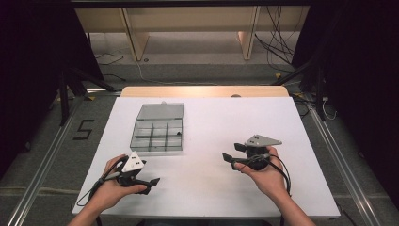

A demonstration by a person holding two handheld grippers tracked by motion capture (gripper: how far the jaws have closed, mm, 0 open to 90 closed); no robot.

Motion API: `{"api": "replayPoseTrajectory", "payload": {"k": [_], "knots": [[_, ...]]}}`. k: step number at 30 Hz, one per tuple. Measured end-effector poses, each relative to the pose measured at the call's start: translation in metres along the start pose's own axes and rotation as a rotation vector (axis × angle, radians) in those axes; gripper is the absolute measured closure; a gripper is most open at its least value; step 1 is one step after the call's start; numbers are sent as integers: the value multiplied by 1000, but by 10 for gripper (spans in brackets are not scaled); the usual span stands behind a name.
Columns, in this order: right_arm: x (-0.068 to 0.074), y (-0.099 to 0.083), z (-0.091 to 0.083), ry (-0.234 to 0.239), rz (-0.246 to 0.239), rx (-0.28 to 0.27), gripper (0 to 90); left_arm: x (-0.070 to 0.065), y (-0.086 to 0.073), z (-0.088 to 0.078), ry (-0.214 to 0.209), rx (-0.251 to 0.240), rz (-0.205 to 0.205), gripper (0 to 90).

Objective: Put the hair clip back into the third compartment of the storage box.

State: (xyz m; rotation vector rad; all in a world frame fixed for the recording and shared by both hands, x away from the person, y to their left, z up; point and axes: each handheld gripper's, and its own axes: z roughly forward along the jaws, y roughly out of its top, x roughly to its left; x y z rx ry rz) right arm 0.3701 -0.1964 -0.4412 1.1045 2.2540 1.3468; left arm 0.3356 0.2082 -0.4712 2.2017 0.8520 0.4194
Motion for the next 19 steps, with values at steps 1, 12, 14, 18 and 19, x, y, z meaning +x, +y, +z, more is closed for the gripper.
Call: {"api": "replayPoseTrajectory", "payload": {"k": [1,12,14,18,19], "knots": [[-1,-3,-3,-1,3,-1,359,0,0,0,1,1,0,177],[-12,-32,-27,-12,28,-13,340,0,1,-1,1,-1,6,177],[-12,-35,-29,-15,25,-7,340,0,1,-1,2,-1,6,177],[-12,-38,-32,-15,24,-5,340,0,1,0,3,-1,6,177],[-12,-38,-33,-15,26,-8,339,0,1,0,2,-2,5,177]]}}
